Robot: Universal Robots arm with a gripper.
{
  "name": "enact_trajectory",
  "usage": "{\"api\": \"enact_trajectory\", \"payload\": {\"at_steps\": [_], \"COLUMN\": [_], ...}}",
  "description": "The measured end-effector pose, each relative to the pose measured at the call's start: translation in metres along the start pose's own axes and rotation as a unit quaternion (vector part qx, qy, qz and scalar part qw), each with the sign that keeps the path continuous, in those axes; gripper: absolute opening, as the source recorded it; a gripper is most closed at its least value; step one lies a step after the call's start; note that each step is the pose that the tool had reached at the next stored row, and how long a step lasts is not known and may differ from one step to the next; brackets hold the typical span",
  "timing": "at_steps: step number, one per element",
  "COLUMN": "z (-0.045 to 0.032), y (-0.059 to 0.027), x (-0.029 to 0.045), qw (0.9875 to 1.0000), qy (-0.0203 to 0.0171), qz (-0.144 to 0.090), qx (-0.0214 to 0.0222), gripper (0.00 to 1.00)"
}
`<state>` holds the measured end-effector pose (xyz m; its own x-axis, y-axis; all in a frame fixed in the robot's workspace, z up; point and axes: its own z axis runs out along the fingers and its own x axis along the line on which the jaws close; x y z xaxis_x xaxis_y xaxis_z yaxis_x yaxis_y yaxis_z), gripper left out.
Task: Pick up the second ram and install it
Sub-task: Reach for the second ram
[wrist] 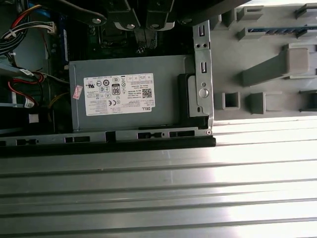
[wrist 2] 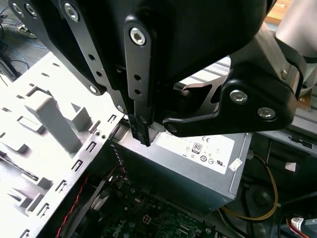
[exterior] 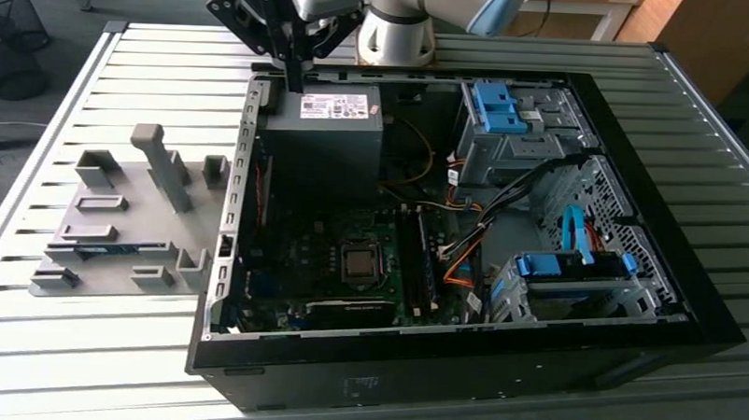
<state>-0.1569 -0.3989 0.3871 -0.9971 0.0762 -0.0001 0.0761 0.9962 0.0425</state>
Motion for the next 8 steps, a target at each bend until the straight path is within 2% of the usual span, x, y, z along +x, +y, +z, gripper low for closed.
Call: {"api": "enact_trajectory", "payload": {"at_steps": [8], "z": [0.0004], "y": [-0.0002], "x": [0.0026], "qw": [1.0], "qy": [0.001], "qz": [0.0], "qx": [0.0001], "gripper": [0.11]}}
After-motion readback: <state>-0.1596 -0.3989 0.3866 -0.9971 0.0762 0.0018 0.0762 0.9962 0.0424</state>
